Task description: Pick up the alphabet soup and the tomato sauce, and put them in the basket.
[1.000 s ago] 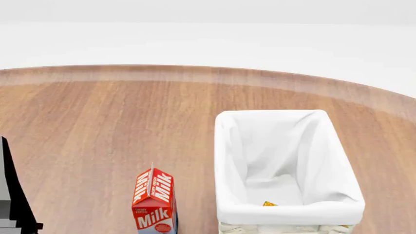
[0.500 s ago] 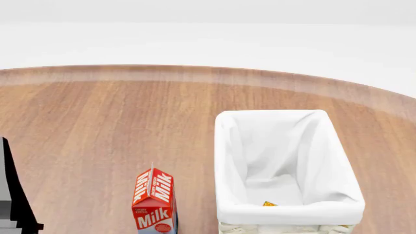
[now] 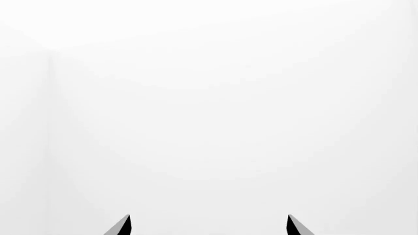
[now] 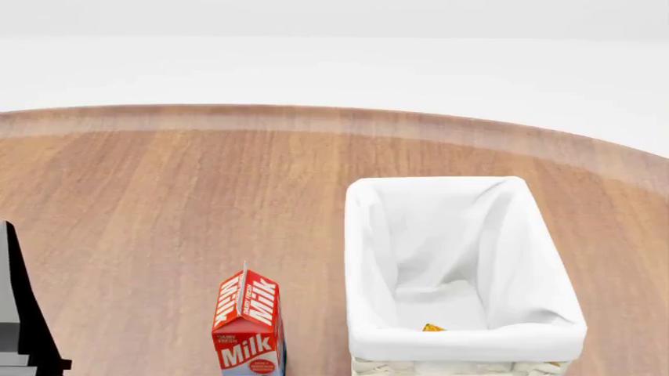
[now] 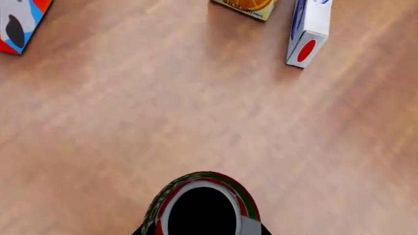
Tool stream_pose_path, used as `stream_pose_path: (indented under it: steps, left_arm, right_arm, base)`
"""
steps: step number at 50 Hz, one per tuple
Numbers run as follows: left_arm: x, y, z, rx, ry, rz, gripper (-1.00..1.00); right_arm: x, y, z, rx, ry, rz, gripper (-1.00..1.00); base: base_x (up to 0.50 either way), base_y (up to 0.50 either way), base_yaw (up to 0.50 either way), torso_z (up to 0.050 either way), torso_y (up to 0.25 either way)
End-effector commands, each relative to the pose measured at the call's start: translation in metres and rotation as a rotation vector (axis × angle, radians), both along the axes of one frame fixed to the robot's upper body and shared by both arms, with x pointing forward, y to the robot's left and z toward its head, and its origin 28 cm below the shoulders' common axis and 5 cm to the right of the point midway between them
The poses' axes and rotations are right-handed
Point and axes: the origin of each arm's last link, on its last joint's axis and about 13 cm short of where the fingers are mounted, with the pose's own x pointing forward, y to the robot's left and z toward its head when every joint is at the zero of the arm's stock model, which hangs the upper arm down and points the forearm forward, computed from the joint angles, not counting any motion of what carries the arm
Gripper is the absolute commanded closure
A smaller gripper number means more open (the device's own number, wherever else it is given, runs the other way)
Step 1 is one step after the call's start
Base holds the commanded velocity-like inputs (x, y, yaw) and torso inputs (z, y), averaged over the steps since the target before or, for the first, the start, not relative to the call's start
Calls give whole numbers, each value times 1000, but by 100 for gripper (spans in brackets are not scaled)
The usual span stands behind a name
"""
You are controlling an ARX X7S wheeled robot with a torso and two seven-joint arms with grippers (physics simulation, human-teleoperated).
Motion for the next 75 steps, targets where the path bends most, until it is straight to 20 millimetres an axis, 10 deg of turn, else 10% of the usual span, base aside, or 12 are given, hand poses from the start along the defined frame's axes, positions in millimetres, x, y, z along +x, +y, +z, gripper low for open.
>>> stream_pose_path:
  steps: [1,75]
  left_arm:
    - [0,0,-1,-3,3,-2,-100]
    - [0,0,2,3,-3,-2,-100]
  right_arm:
    - [-1,-1,6,7,-32,20,100]
    - [86,-35,230,296,-656,-222,100]
  base:
    - [0,0,0,0,0]
    - [0,0,0,0,0]
